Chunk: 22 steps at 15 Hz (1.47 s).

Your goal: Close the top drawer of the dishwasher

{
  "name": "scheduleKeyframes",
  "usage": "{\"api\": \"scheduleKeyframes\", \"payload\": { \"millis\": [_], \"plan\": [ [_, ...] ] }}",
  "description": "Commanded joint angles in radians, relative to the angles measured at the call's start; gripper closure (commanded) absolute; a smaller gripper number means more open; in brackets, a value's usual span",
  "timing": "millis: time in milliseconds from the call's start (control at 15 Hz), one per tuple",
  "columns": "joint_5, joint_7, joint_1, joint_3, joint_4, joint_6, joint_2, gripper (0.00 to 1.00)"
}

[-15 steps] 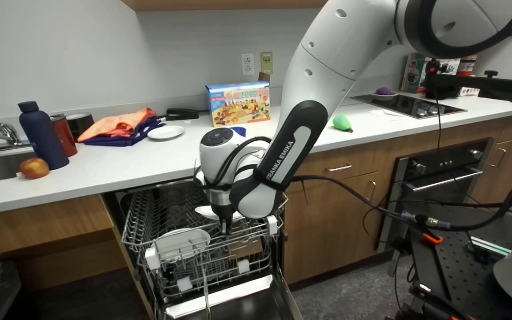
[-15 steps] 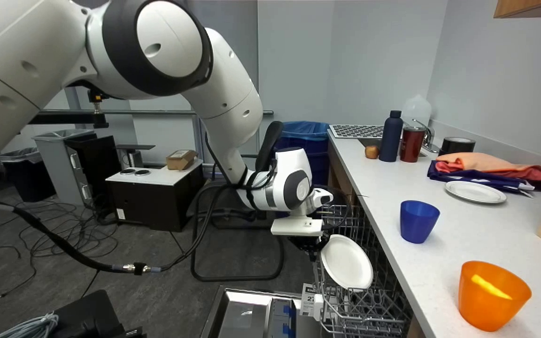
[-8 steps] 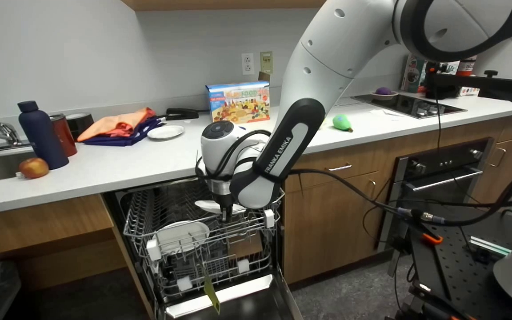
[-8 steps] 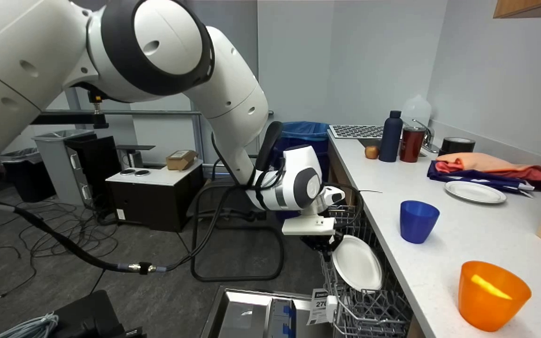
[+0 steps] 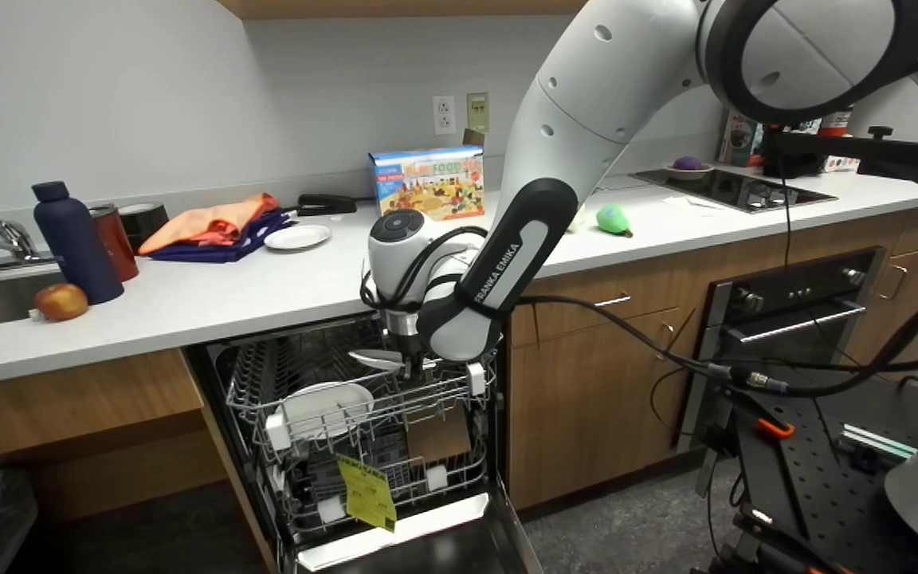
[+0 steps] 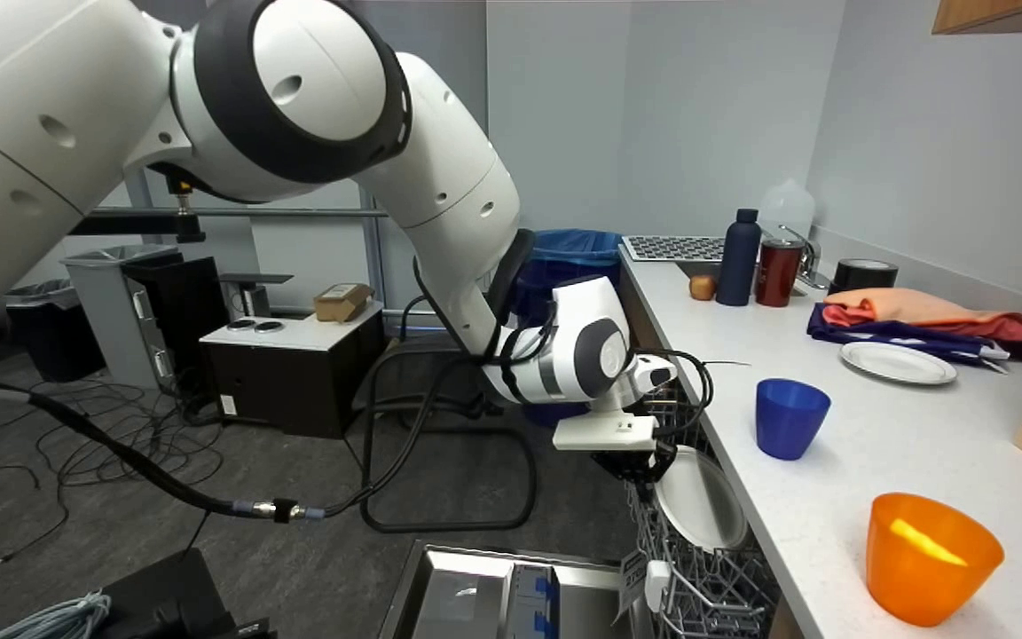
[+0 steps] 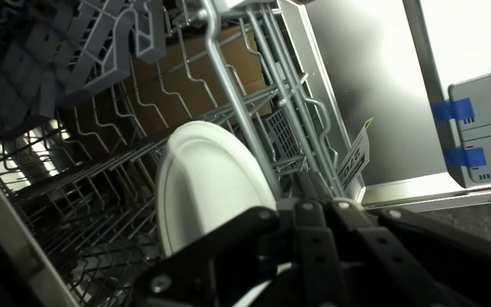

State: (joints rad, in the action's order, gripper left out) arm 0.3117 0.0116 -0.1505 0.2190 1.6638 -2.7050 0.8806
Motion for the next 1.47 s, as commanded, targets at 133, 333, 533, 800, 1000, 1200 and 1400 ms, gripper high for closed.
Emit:
{"api": "scheduleKeyframes", "payload": {
  "millis": [133, 333, 533, 800, 1000, 1200, 1400],
  "plan": [
    [0.025, -0.038, -0.008, 0.036, -0.059, 0.029, 0.022, 1.00],
    [0.023, -0.039, -0.009, 0.024, -0.049, 0.021, 0.013, 1.00],
    [0.013, 0.002, -0.001, -0.027, -0.013, 0.000, -0.030, 1.00],
    [-0.003, 0.056, 0.010, -0.113, 0.000, -0.005, -0.068, 1.00],
    [0.004, 0.056, -0.002, -0.130, -0.013, 0.010, -0.049, 1.00],
    [0.008, 0.046, -0.010, -0.121, -0.022, 0.037, -0.018, 1.00],
    [0.017, 0.043, -0.015, -0.109, -0.034, 0.059, 0.006, 1.00]
  ]
}}
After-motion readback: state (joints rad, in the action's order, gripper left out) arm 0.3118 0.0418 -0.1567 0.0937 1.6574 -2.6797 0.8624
